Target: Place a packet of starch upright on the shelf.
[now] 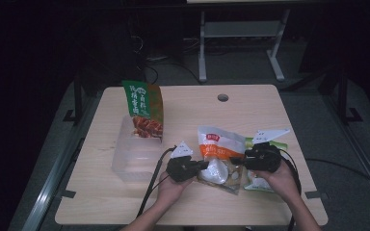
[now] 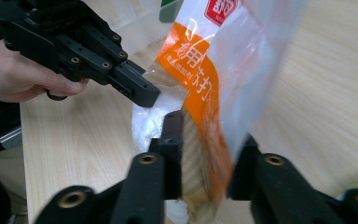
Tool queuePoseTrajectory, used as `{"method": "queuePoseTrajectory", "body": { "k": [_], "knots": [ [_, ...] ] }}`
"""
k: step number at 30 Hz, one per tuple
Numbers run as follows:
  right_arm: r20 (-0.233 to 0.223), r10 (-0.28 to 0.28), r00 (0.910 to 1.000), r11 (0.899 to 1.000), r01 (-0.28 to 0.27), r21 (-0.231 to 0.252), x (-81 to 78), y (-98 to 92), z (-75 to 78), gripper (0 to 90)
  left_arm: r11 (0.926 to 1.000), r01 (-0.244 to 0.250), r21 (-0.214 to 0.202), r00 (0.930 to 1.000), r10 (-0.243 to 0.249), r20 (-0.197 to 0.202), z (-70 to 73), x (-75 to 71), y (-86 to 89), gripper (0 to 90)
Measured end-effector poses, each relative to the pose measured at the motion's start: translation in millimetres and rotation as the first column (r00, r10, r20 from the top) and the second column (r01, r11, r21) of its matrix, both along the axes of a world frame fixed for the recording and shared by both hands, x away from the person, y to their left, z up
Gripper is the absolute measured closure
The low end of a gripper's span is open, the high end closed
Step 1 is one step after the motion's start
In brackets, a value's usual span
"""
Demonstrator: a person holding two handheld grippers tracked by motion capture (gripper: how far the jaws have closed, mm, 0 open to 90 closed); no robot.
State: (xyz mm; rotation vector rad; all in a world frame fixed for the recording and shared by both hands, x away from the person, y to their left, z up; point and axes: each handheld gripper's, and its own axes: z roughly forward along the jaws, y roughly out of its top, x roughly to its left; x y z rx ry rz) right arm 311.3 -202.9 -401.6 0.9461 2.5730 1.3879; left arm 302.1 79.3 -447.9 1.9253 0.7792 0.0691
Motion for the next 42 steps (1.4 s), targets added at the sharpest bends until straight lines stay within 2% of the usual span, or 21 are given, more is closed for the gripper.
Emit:
{"method": "queuePoseTrajectory", "body": {
  "k": [3,6,8,11,16,19,21,26,28,33,38,42],
  "knots": [
    [-0.046,0.008,0.9989,1.000,-0.009,-0.023,3.8,4.9,-4.6,66.3,0.9999,0.007,0.014,0.9998,-0.007,0.017,0.2,-2.2,-0.8,88.9],
    [-0.073,0.019,0.9972,0.998,-0.023,-0.055,6.0,14.6,-10.3,67.5,0.9997,0.015,0.020,0.9995,-0.016,0.028,0.2,-3.4,-1.8,89.0],
    [-0.074,0.026,0.9970,0.998,-0.030,-0.060,7.2,18.9,-12.1,69.6,0.9995,0.017,0.025,0.9994,-0.018,0.030,0.4,-4.0,-1.9,88.9],
    [-0.080,0.020,0.9966,0.997,-0.026,-0.070,8.7,22.7,-13.3,77.4,0.9996,0.018,0.023,0.9994,-0.019,0.030,0.4,-4.6,-0.9,88.9],
    [-0.099,0.014,0.9950,0.999,-0.017,-0.038,9.4,20.7,-14.4,89.0,0.9996,0.020,0.020,0.9996,-0.021,0.020,1.3,-6.0,3.0,88.0],
    [-0.082,0.020,0.9965,1.000,-0.021,-0.018,6.9,19.3,-14.4,89.6,0.9991,0.020,0.037,0.9991,-0.021,0.036,3.6,-9.5,4.4,86.1],
    [-0.082,0.016,0.9965,1.000,-0.017,-0.001,4.3,17.9,-13.8,89.7,0.9989,0.017,0.043,0.9991,-0.019,0.038,4.7,-11.2,6.7,81.0],
    [-0.050,0.016,0.9986,1.000,-0.015,0.025,-2.0,15.1,-11.0,89.9,0.9995,0.003,0.031,0.9995,-0.004,0.031,5.8,-16.1,14.2,69.7],
    [-0.029,0.009,0.9995,0.999,-0.008,0.035,-4.2,14.5,-9.0,89.9,0.9995,-0.003,0.030,0.9995,0.002,0.031,5.7,-18.1,17.5,68.0],
    [0.002,-0.015,0.9999,0.999,0.015,0.040,-6.0,13.6,-3.7,90.0,0.9995,-0.002,0.032,0.9996,0.002,0.027,5.6,-23.1,22.7,64.8],
    [0.028,-0.029,0.9992,0.999,0.028,0.031,-6.7,15.0,1.8,90.0,0.9988,0.017,0.047,0.9987,-0.019,0.048,8.2,-30.7,25.4,62.0],
    [0.041,-0.027,0.9988,0.999,0.026,0.024,-5.3,17.1,5.8,89.9,0.9960,0.044,0.078,0.9955,-0.050,0.080,10.6,-38.5,25.6,59.8]
  ]
}}
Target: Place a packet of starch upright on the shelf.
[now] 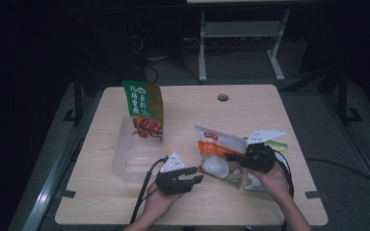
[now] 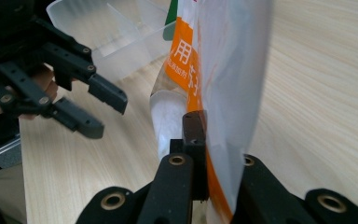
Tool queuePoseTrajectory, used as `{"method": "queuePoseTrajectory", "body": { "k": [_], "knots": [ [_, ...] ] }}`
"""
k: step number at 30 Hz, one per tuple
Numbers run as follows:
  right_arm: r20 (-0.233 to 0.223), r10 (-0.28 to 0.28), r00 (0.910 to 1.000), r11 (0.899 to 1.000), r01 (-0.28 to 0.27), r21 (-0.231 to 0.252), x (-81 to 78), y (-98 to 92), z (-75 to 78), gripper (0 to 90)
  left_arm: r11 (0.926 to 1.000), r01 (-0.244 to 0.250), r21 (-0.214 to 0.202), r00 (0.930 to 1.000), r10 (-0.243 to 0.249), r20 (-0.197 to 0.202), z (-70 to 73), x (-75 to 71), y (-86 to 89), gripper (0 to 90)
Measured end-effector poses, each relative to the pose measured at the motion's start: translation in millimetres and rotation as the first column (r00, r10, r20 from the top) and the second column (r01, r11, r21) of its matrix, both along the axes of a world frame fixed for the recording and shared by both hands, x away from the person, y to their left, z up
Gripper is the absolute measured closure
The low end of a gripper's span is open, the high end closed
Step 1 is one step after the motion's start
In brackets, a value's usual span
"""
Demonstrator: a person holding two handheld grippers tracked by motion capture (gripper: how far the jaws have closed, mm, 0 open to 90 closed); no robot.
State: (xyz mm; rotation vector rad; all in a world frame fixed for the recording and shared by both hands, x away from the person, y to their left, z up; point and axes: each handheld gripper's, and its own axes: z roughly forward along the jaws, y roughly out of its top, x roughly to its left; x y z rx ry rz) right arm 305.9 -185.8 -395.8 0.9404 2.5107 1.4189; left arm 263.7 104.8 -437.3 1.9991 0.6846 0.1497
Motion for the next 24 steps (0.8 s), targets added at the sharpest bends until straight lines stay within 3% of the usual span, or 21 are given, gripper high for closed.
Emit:
{"method": "queuePoseTrajectory", "body": {
  "k": [12,24],
  "knots": [
    [0.020,0.009,0.9998,1.000,-0.009,-0.010,1.8,9.2,15.5,90.0,0.9990,0.033,0.028,0.9986,-0.034,0.041,1.7,-19.3,0.6,47.5],
    [0.030,0.020,0.9993,1.000,-0.020,-0.007,8.0,19.6,24.3,90.0,0.9972,0.059,0.046,0.9962,-0.062,0.061,-0.3,-25.0,2.0,43.0]
  ]
}}
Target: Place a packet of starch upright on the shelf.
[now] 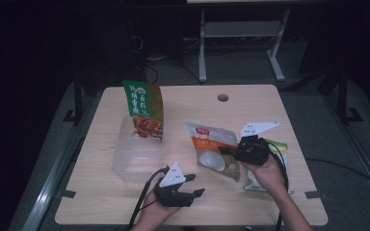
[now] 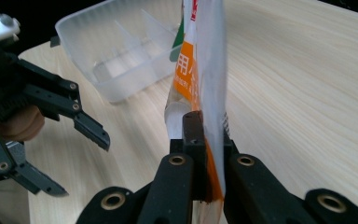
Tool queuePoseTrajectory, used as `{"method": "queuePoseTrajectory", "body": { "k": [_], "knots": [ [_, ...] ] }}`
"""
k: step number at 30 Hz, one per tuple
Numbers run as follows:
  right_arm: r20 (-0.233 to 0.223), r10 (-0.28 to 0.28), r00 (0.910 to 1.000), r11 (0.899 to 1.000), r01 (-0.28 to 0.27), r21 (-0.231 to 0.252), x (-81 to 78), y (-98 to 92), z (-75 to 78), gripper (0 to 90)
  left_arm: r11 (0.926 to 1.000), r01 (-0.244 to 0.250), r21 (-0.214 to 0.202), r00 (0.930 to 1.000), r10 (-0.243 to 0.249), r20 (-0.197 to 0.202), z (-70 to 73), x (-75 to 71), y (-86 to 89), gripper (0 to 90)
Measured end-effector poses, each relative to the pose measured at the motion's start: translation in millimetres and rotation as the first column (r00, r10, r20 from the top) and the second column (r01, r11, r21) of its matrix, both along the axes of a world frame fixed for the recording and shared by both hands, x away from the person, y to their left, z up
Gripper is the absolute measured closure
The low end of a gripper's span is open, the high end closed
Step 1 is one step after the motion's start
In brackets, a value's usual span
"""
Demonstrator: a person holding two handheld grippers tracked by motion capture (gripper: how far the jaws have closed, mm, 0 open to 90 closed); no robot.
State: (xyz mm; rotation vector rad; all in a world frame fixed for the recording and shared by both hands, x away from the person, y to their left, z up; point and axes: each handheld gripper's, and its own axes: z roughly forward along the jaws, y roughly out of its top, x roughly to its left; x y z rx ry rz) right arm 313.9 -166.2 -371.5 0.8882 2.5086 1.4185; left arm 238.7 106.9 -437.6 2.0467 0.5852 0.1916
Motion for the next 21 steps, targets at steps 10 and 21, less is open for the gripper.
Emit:
{"method": "queuePoseTrajectory", "body": {
  "k": [10,21],
  "knots": [
    [0.021,0.011,0.9997,1.000,-0.011,0.005,3.8,12.4,13.5,90.0,0.9999,0.012,-0.009,0.9999,-0.012,0.004,-1.0,-3.3,-1.4,40.5],
    [0.049,0.063,0.9968,0.998,-0.064,0.011,10.6,42.2,34.6,90.0,0.9992,0.041,-0.003,0.9989,-0.041,0.025,-0.7,-10.1,-5.4,37.1]
  ]
}}
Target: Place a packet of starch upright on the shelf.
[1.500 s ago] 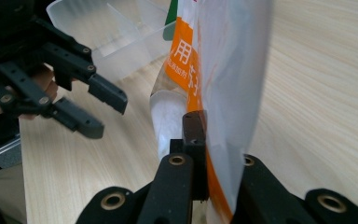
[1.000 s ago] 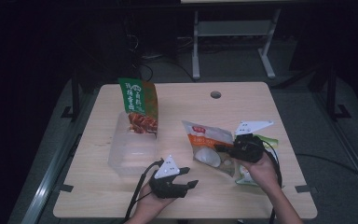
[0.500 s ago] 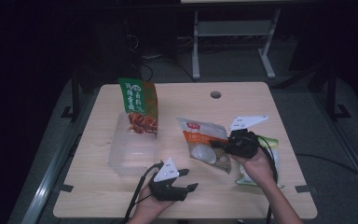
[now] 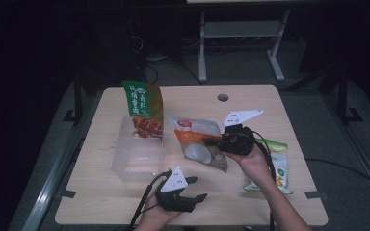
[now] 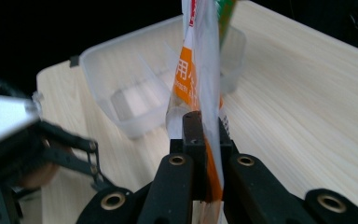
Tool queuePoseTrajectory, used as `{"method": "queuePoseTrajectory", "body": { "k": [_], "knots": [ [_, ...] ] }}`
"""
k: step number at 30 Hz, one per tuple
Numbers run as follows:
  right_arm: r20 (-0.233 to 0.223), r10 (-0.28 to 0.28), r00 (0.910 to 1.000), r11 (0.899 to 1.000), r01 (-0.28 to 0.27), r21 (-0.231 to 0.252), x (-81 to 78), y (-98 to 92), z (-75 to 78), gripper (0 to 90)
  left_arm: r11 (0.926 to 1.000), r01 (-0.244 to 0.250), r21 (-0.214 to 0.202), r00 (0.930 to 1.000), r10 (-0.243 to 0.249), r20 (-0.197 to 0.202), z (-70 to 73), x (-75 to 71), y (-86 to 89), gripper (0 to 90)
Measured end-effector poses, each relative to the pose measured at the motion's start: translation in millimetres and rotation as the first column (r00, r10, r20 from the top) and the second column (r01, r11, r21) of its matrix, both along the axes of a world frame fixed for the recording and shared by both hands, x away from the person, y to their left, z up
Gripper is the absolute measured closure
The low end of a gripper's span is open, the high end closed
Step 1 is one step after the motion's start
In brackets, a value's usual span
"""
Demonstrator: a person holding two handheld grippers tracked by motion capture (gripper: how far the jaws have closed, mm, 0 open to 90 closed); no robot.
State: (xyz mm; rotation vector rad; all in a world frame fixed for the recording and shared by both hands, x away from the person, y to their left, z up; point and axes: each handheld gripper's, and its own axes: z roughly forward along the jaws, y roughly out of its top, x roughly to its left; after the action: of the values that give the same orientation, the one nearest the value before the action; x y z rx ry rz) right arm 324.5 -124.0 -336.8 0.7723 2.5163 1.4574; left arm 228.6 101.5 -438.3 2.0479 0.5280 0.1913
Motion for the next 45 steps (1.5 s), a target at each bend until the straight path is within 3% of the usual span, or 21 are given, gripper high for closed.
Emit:
{"method": "queuePoseTrajectory", "body": {
  "k": [11,14,19,23,28,34,42,45],
  "knots": [
    [0.028,0.083,0.9961,0.996,-0.084,0.020,7.2,47.9,28.1,90.0,0.9997,0.023,0.007,0.9997,-0.023,0.005,-1.9,-3.6,-3.8,36.2],
    [0.047,0.111,0.9927,0.994,-0.111,0.013,9.4,63.0,33.2,90.0,0.9998,0.018,-0.010,0.9998,-0.018,0.006,-2.3,-4.5,-3.9,36.0],
    [0.032,0.142,0.9894,0.989,-0.143,0.037,13.8,94.2,38.5,90.0,0.9999,0.012,-0.008,0.9999,-0.011,0.011,-3.2,-3.3,-2.6,35.4],
    [0.027,0.160,0.9867,0.986,-0.161,0.032,18.2,117.1,37.2,90.0,0.9999,0.012,-0.005,0.9998,-0.012,0.015,-4.1,-2.9,-1.7,35.2],
    [-0.012,0.174,0.9847,0.983,-0.173,0.061,23.6,144.0,30.0,90.0,0.9999,0.010,-0.004,0.9997,-0.010,0.022,-5.7,-3.2,-1.5,35.2],
    [-0.035,0.193,0.9806,0.981,-0.191,0.044,28.9,171.5,22.6,90.0,0.9999,-0.008,-0.009,0.9997,0.008,0.024,-7.5,-2.2,-0.2,33.5],
    [-0.075,0.204,0.9761,0.979,-0.203,0.019,37.5,191.6,10.2,90.0,0.9995,-0.026,-0.019,0.9992,0.027,0.029,-8.7,-0.6,1.6,32.8],
    [-0.099,0.208,0.9732,0.978,-0.206,0.029,40.3,195.9,4.9,89.9,0.9995,-0.028,-0.013,0.9990,0.029,0.034,-8.6,-0.9,2.1,32.7]
  ]
}}
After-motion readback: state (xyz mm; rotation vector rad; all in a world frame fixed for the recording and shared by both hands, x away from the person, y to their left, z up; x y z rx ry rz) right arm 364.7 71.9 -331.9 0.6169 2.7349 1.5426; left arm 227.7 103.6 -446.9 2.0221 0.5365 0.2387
